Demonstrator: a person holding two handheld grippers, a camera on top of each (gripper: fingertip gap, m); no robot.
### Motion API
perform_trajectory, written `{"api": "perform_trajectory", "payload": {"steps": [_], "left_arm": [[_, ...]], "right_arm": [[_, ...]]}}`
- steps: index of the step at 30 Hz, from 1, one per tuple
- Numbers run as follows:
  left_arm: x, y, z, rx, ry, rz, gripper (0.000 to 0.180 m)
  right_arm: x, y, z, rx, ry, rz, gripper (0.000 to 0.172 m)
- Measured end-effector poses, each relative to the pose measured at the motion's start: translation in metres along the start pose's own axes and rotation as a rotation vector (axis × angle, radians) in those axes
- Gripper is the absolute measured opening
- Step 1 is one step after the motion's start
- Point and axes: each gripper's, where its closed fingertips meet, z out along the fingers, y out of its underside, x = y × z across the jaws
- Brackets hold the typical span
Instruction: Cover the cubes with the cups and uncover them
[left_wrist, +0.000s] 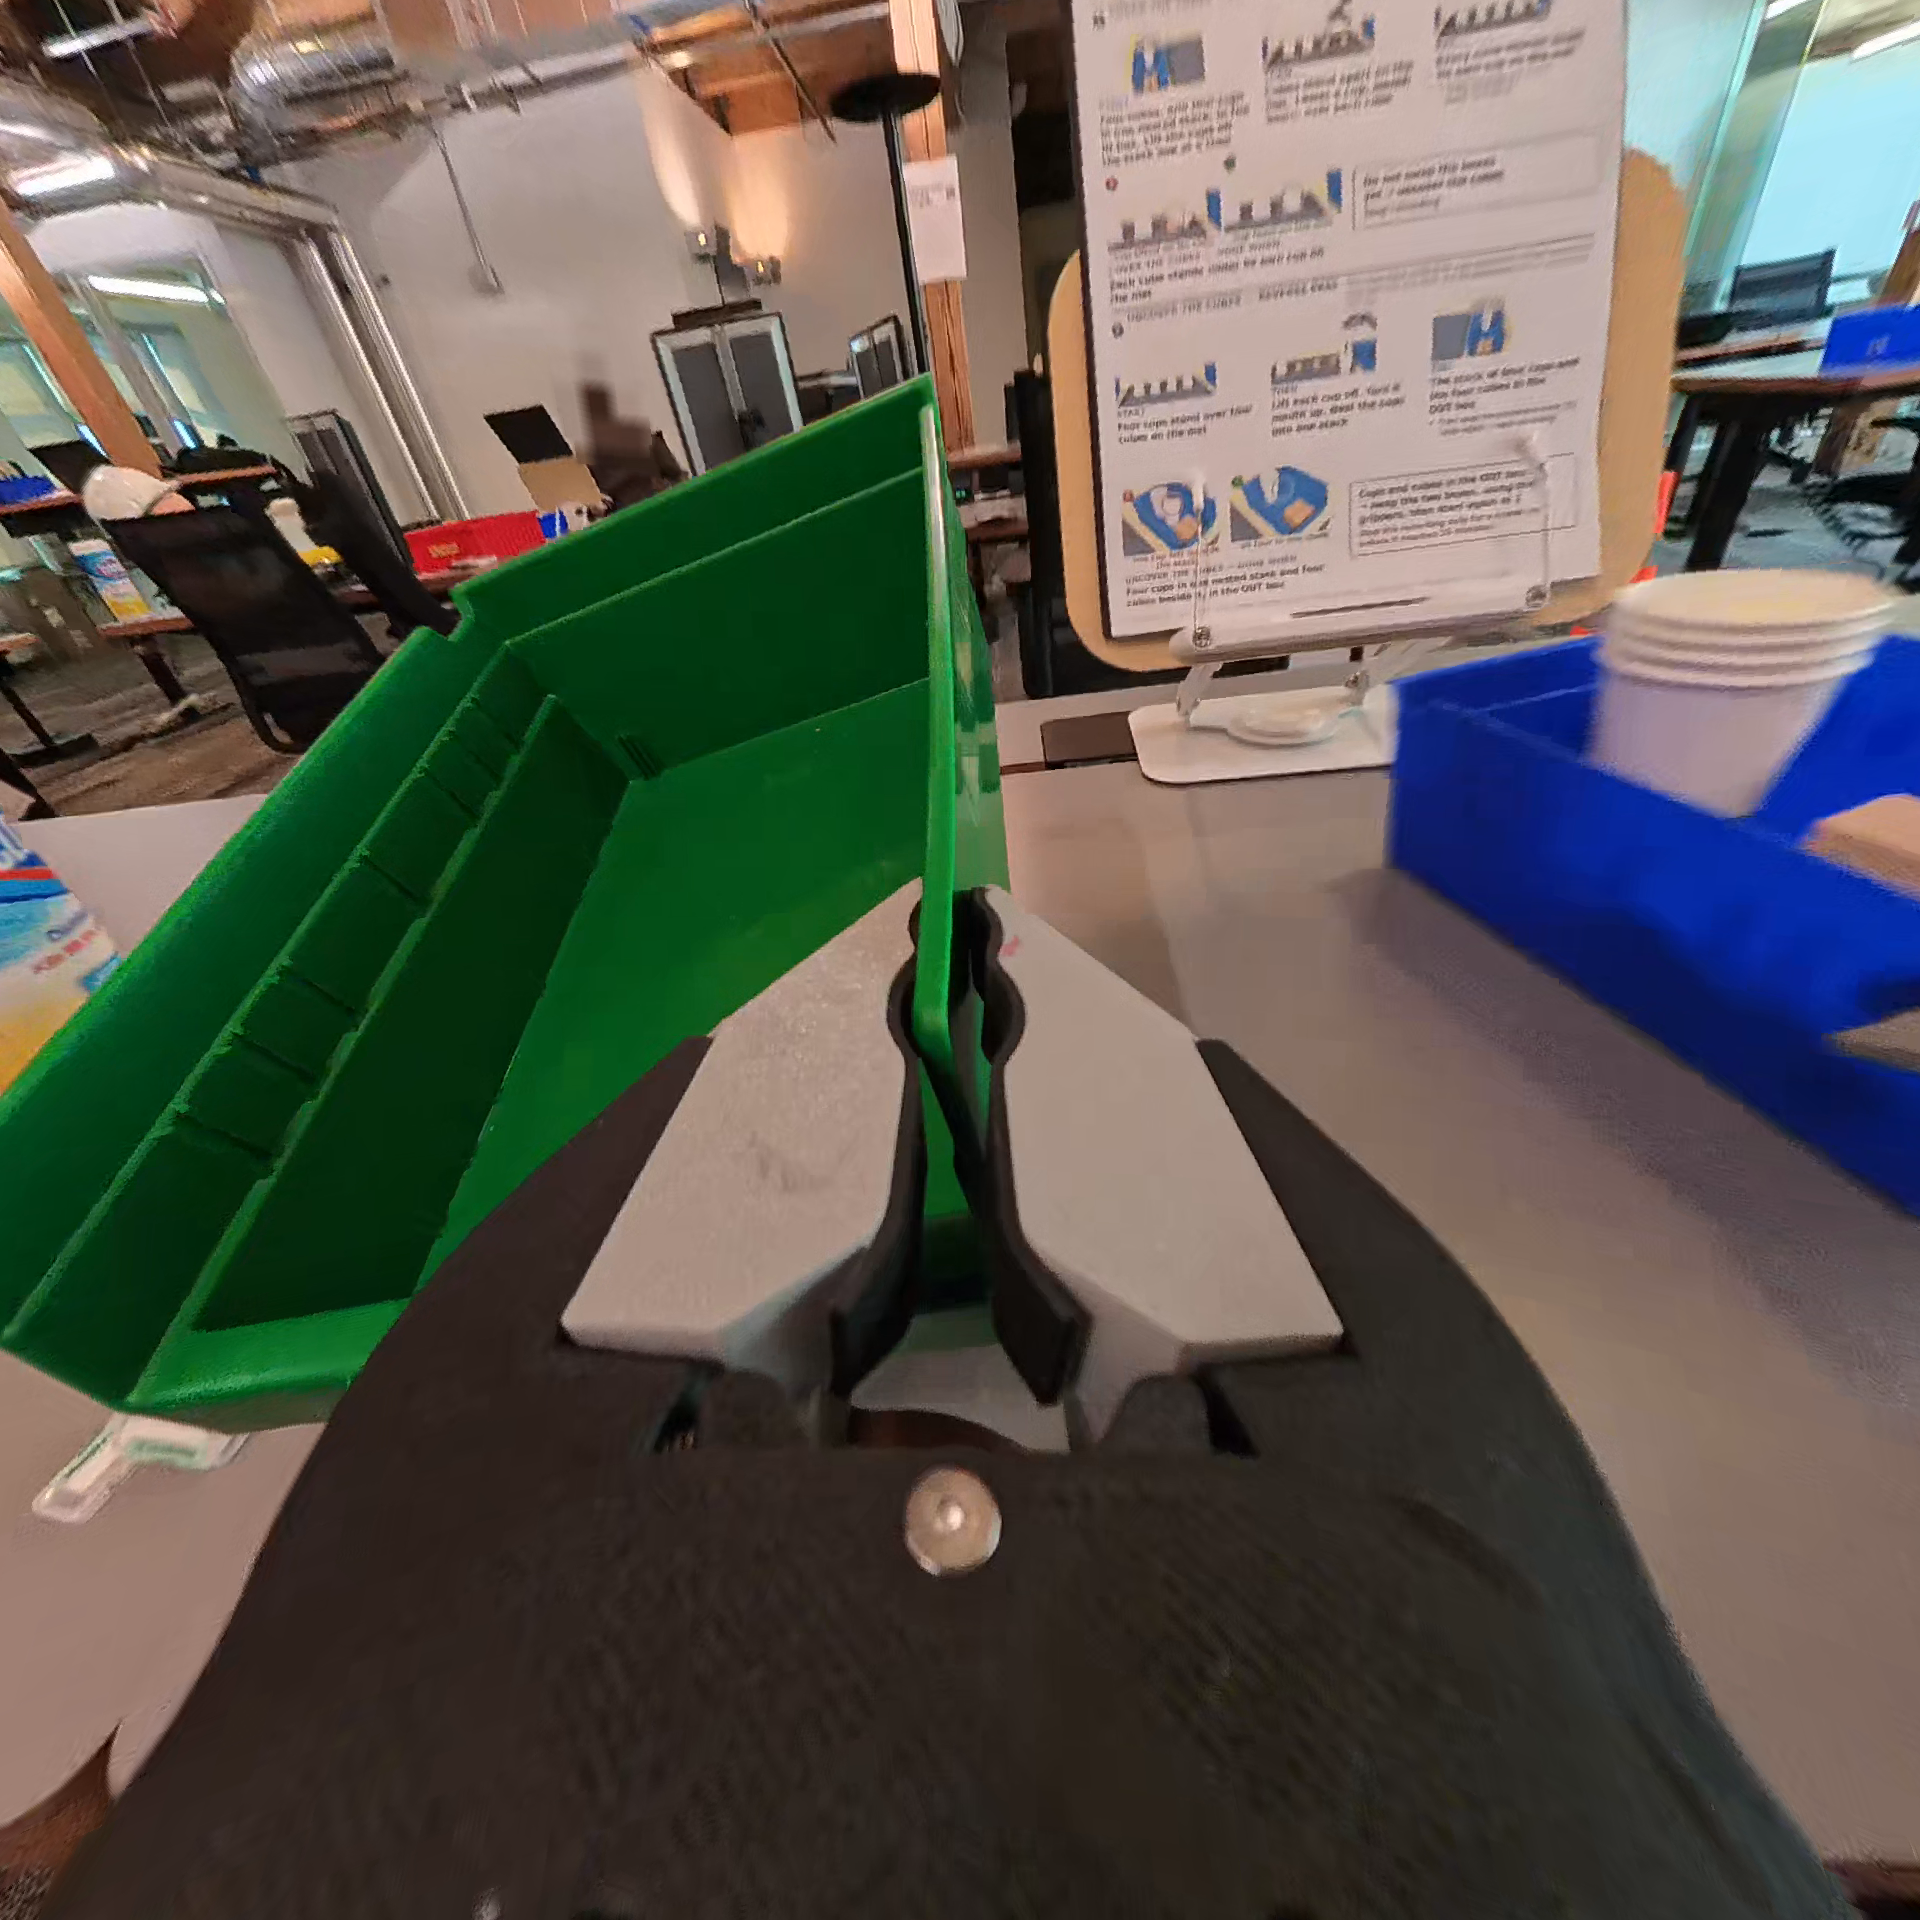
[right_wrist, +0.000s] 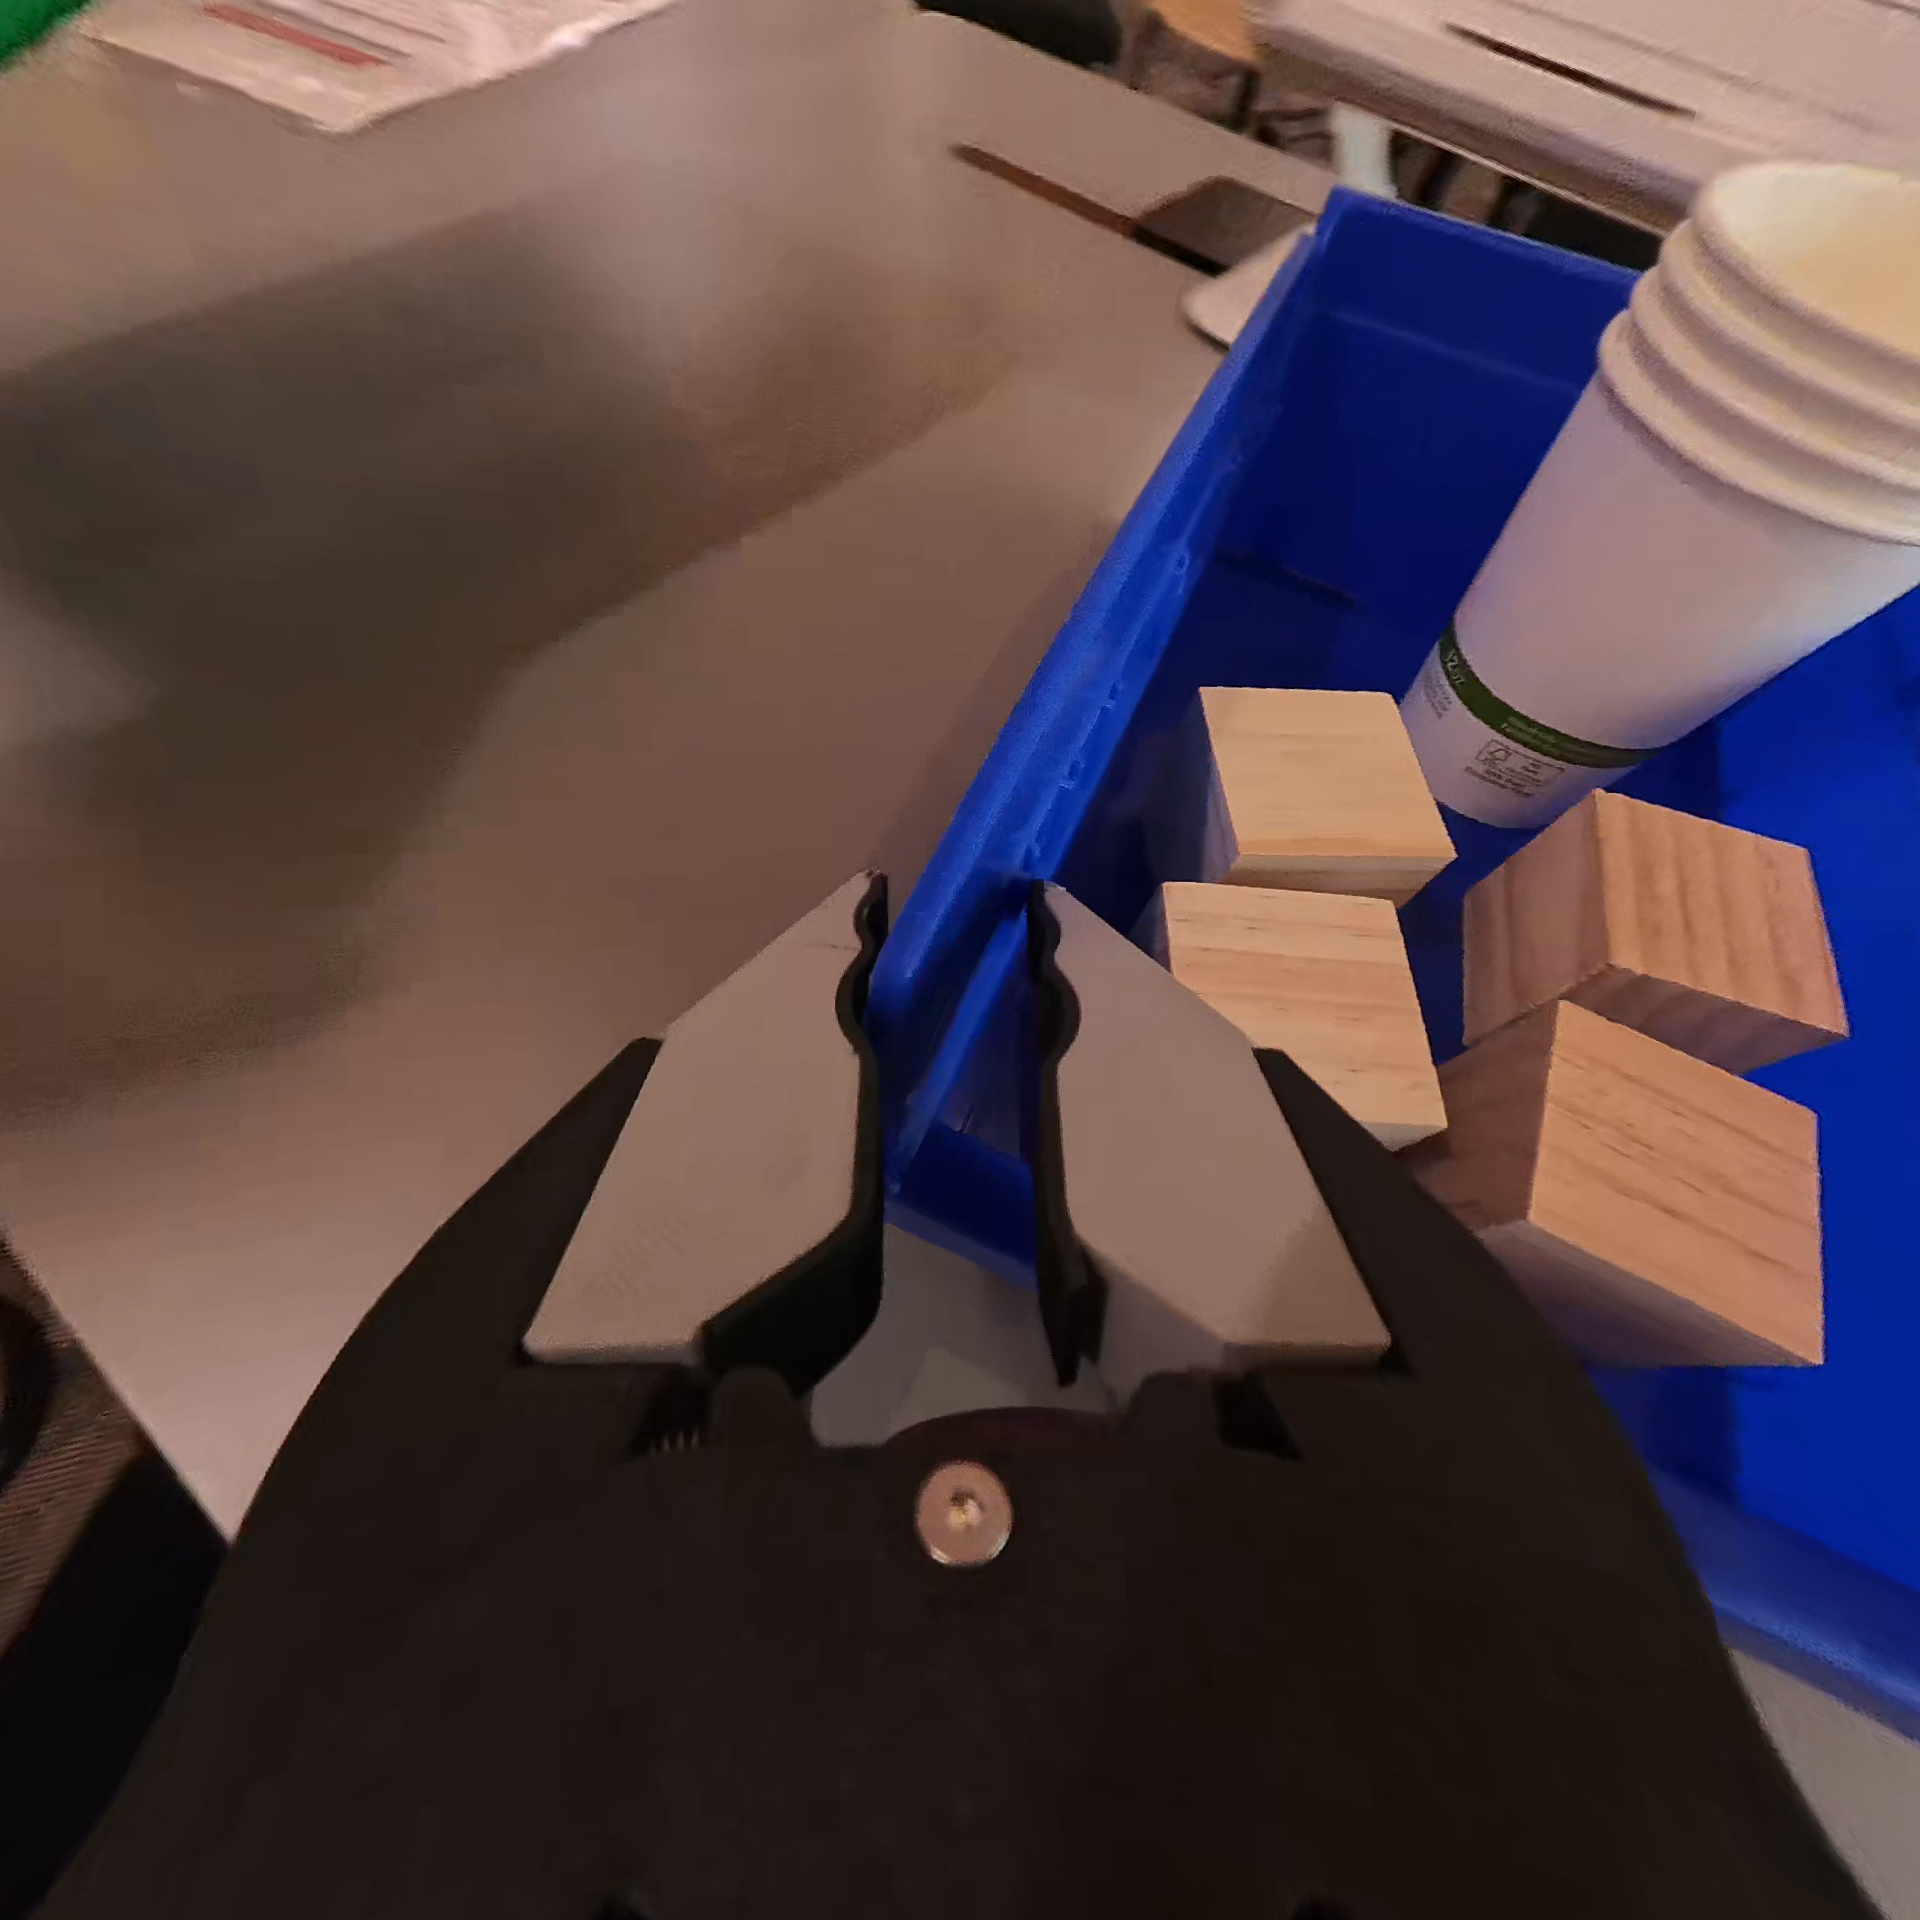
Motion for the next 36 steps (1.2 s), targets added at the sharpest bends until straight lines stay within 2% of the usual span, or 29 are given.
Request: {"api": "perform_trajectory", "payload": {"steps": [5,7,9,12,14,16,18,22,24,27,29,32,36], "left_arm": [[-0.024,0.021,-0.041,0.008,-0.094,0.012,0.002],[-0.044,0.028,-0.057,0.005,-0.166,0.020,0.002],[-0.062,0.034,-0.072,-0.029,-0.224,0.072,0.002],[-0.073,0.033,-0.089,-0.039,-0.257,0.102,0.001],[-0.067,0.026,-0.095,-0.019,-0.234,0.098,0.001],[-0.047,0.012,-0.098,0.013,-0.185,0.109,0.001],[-0.013,-0.006,-0.098,0.060,-0.114,0.138,0.001],[0.083,-0.046,-0.094,0.173,0.120,0.184,0.002],[0.143,-0.055,-0.090,0.209,0.266,0.190,0.002],[0.234,-0.055,-0.085,0.213,0.480,0.185,0.002],[0.289,-0.049,-0.078,0.198,0.592,0.198,0.003],[0.361,-0.035,-0.054,0.149,0.695,0.203,0.003],[0.439,-0.006,-0.004,0.063,0.716,0.184,0.005]], "right_arm": [[-0.137,-0.063,0.087,-0.008,-0.149,-0.017,0.037],[-0.175,-0.088,0.106,-0.013,-0.170,-0.042,0.042],[-0.197,-0.111,0.098,0.042,-0.193,-0.083,0.041],[-0.188,-0.142,0.060,0.223,-0.169,-0.095,0.040],[-0.176,-0.140,0.033,0.281,-0.196,-0.137,0.058],[-0.156,-0.120,0.007,0.293,-0.242,-0.192,0.058],[-0.115,-0.096,-0.021,0.319,-0.221,-0.233,0.054],[0.003,-0.054,-0.073,0.378,-0.030,-0.289,0.049],[0.071,-0.032,-0.097,0.390,0.124,-0.304,0.049],[0.166,0.012,-0.130,0.293,0.352,-0.315,0.049],[0.205,0.046,-0.149,0.195,0.397,-0.294,0.050],[0.238,0.086,-0.175,0.112,0.410,-0.216,0.050],[0.258,0.117,-0.196,0.075,0.413,-0.133,0.050]]}}
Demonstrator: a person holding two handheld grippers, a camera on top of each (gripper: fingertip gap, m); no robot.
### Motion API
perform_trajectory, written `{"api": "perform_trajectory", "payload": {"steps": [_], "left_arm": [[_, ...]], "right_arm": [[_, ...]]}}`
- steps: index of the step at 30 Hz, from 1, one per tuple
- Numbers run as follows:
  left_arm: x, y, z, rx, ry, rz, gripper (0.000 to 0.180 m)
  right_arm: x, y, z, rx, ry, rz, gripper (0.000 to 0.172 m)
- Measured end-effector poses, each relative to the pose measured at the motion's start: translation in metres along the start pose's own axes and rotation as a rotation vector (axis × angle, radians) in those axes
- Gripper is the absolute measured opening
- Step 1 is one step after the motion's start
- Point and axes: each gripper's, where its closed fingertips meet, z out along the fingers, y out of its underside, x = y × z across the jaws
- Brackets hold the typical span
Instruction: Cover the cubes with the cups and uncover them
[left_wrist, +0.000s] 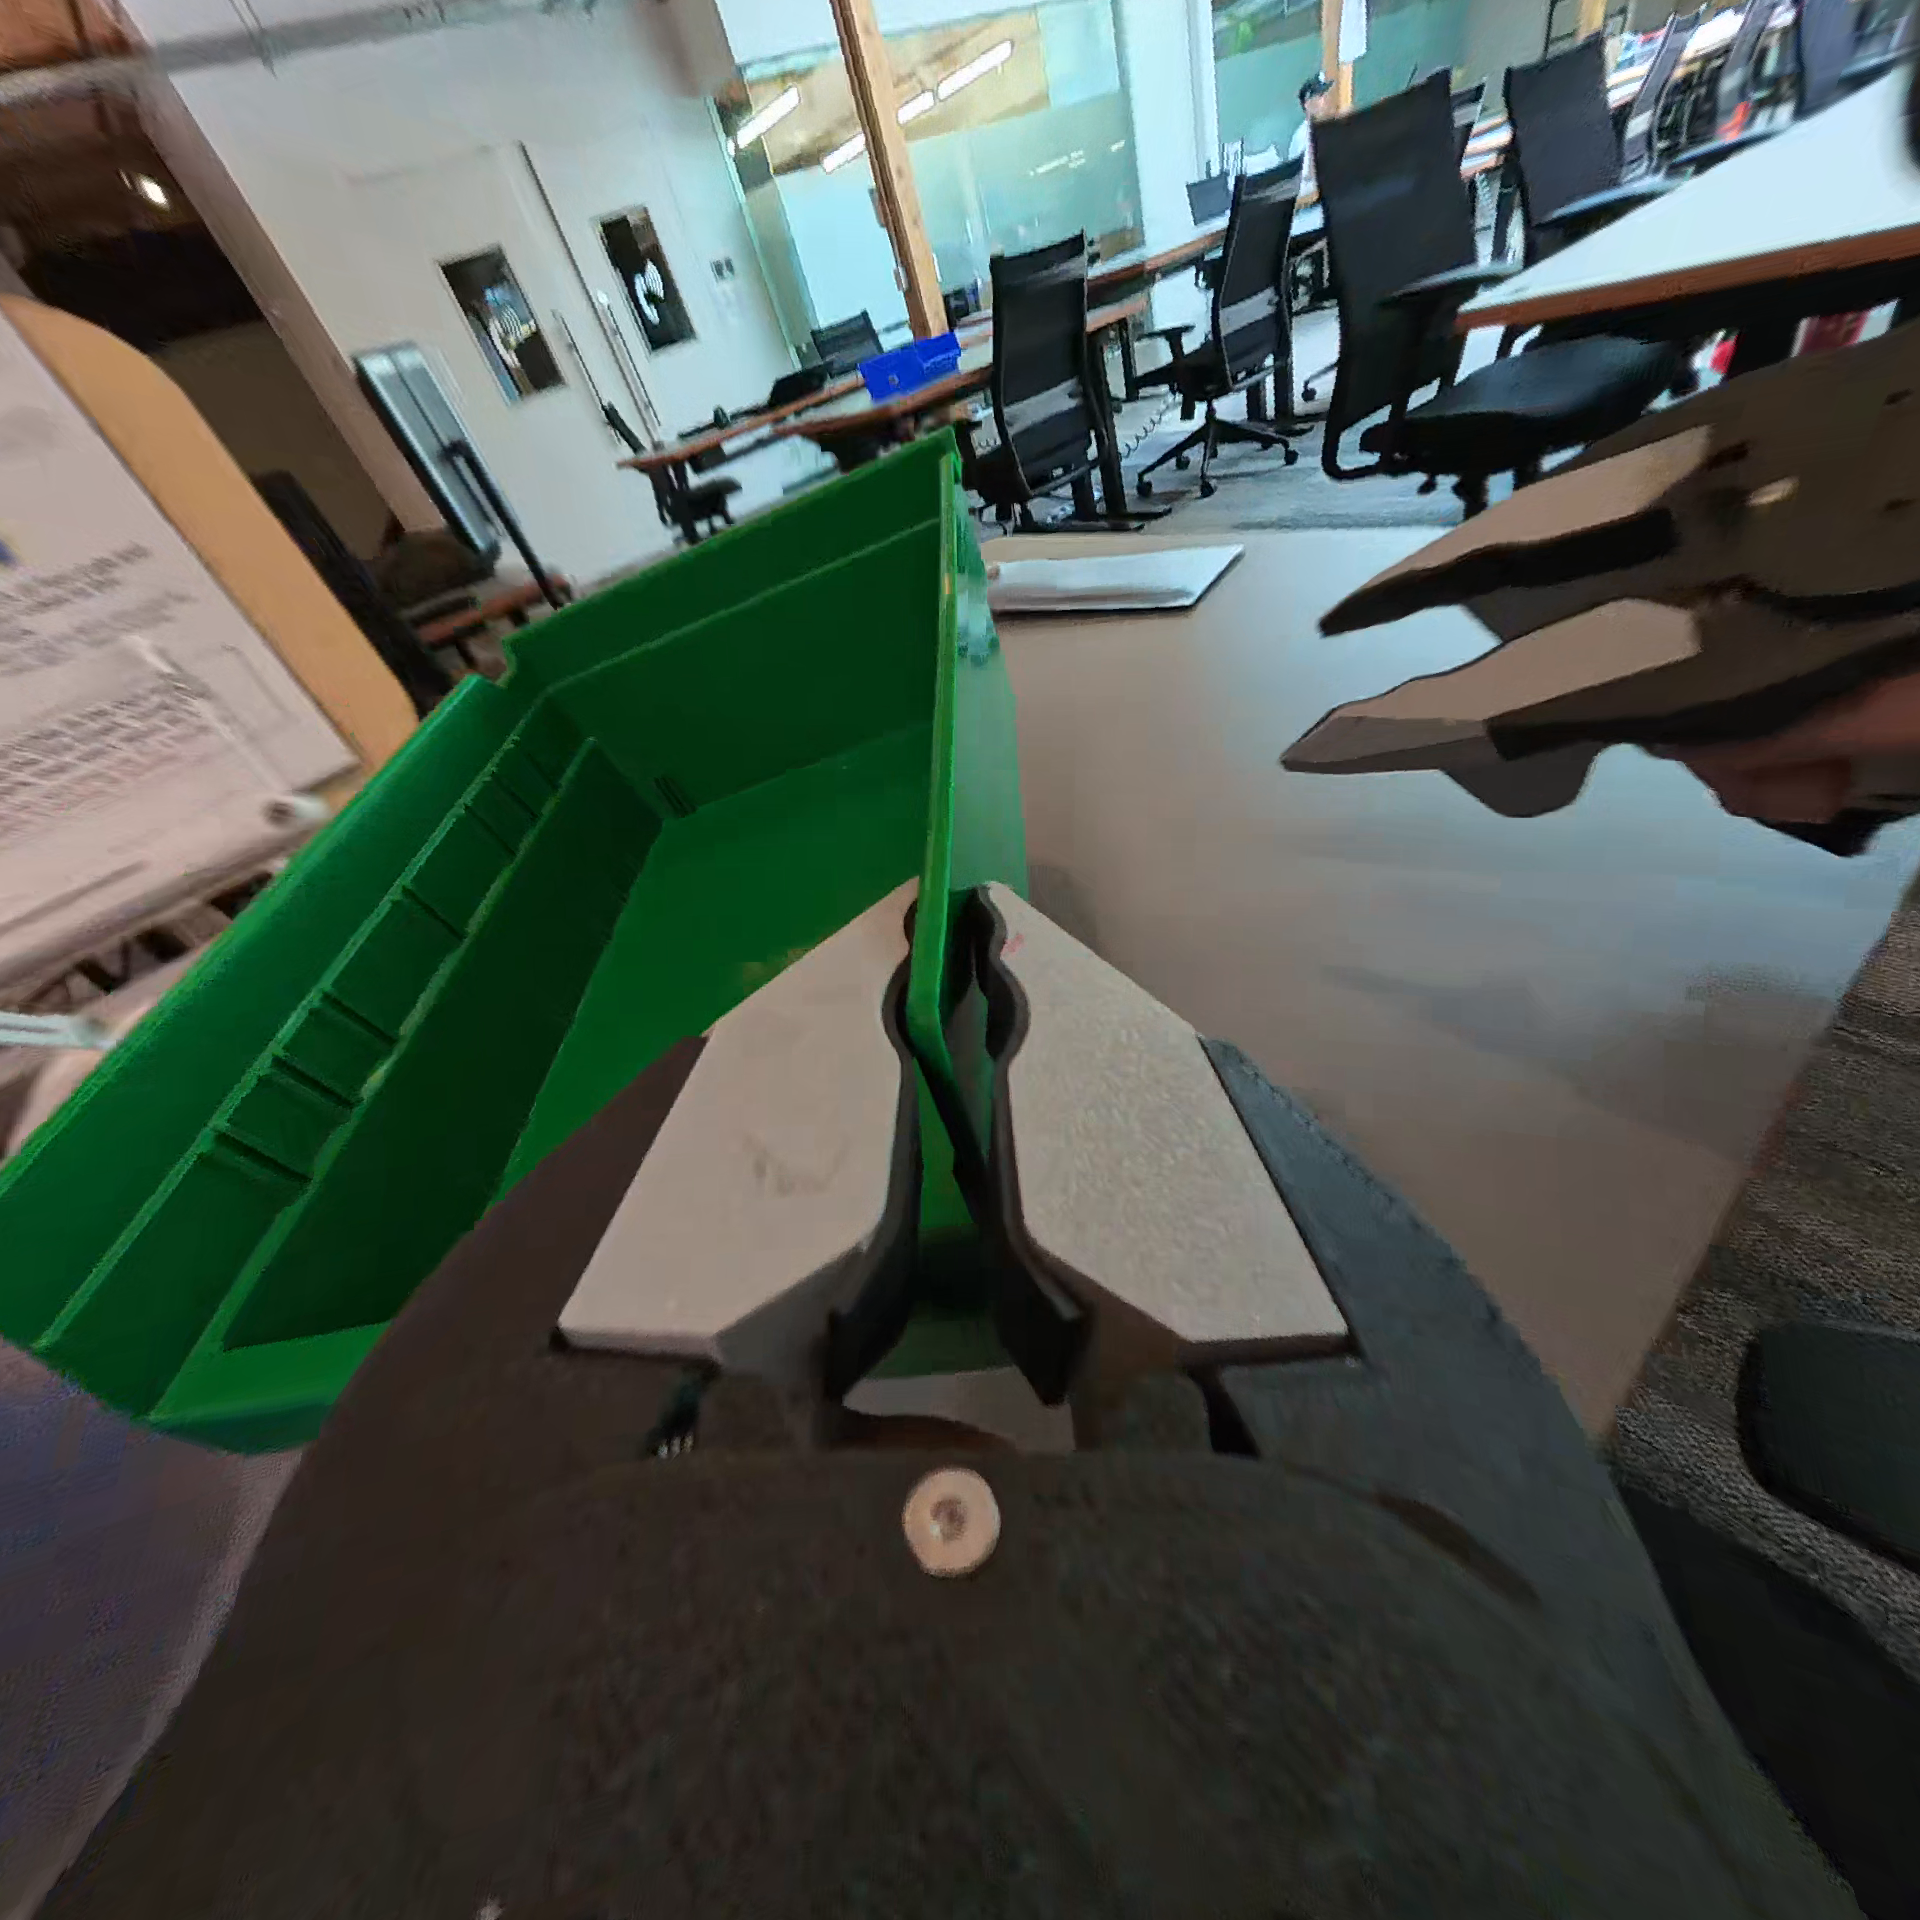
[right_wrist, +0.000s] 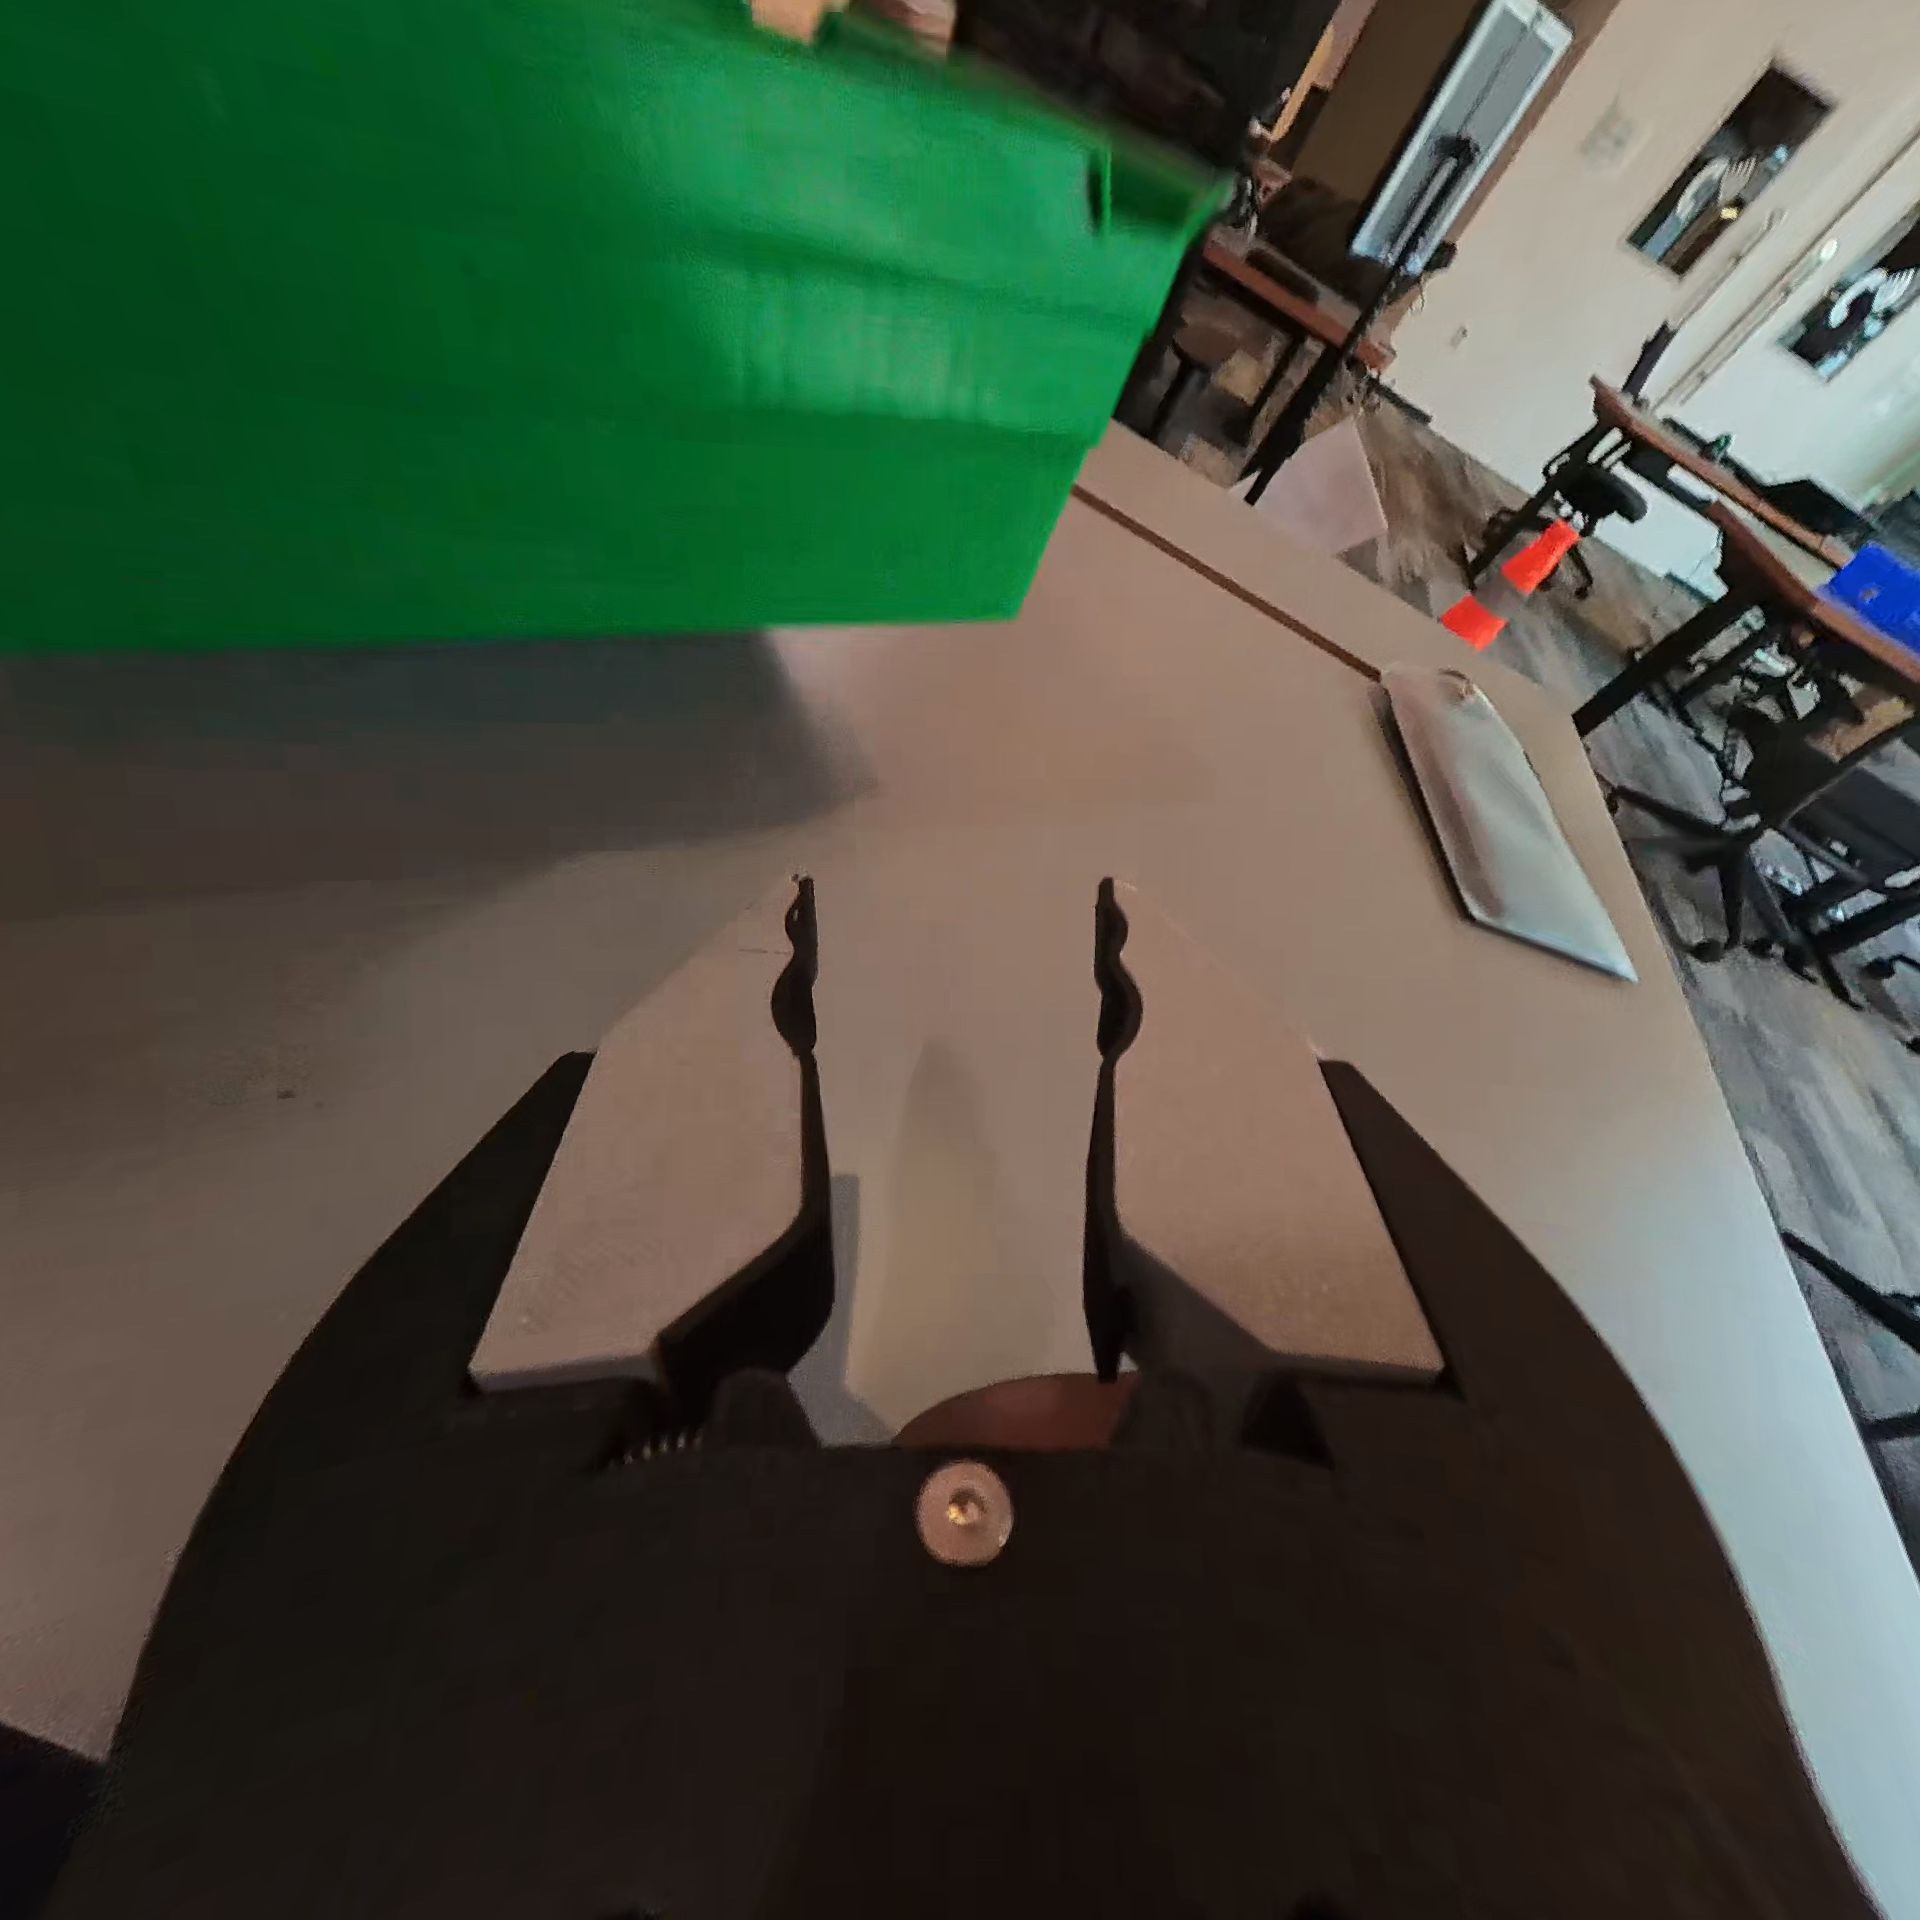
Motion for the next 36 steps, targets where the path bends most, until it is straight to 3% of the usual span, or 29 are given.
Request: {"api": "perform_trajectory", "payload": {"steps": [3,6,11,15,16,17,19,20,27,31,33,35,36], "left_arm": [[0.039,0.031,0.044,-0.133,0.142,-0.070,0.015],[0.042,0.026,0.028,-0.077,0.142,-0.114,0.025],[-0.008,0.036,-0.041,-0.031,0.051,-0.162,0.039],[-0.079,0.063,-0.088,-0.075,-0.107,-0.191,0.040],[-0.099,0.072,-0.095,-0.095,-0.159,-0.199,0.045],[-0.116,0.082,-0.102,-0.122,-0.201,-0.212,0.053],[-0.142,0.102,-0.111,-0.180,-0.256,-0.253,0.066],[-0.149,0.108,-0.116,-0.193,-0.267,-0.278,0.068],[-0.187,0.113,-0.130,-0.165,-0.359,-0.304,0.070],[-0.213,0.120,-0.108,-0.199,-0.412,-0.283,0.070],[-0.229,0.135,-0.095,-0.297,-0.435,-0.262,0.070],[-0.245,0.145,-0.090,-0.354,-0.469,-0.251,0.069],[-0.250,0.144,-0.091,-0.344,-0.479,-0.240,0.051]], "right_arm": [[0.012,0.011,-0.008,-0.045,0.034,0.022,0.049],[0.008,0.000,-0.023,-0.025,0.038,0.042,0.047],[-0.092,-0.036,-0.041,0.034,-0.321,0.052,0.050],[-0.160,-0.068,-0.038,0.078,-0.385,0.006,0.046],[-0.178,-0.076,-0.037,0.086,-0.413,0.020,0.062],[-0.194,-0.084,-0.034,0.088,-0.435,0.029,0.068],[-0.219,-0.094,-0.026,0.077,-0.470,0.044,0.055],[-0.226,-0.099,-0.024,0.076,-0.481,0.057,0.057],[-0.273,-0.133,-0.045,0.150,-0.662,0.085,0.056],[-0.244,-0.121,0.009,0.071,-0.358,0.035,0.050],[-0.223,-0.106,0.026,0.018,-0.282,0.036,0.000],[-0.203,-0.089,0.029,-0.029,-0.253,0.061,0.000],[-0.183,-0.080,0.031,-0.048,-0.193,0.060,0.000]]}}
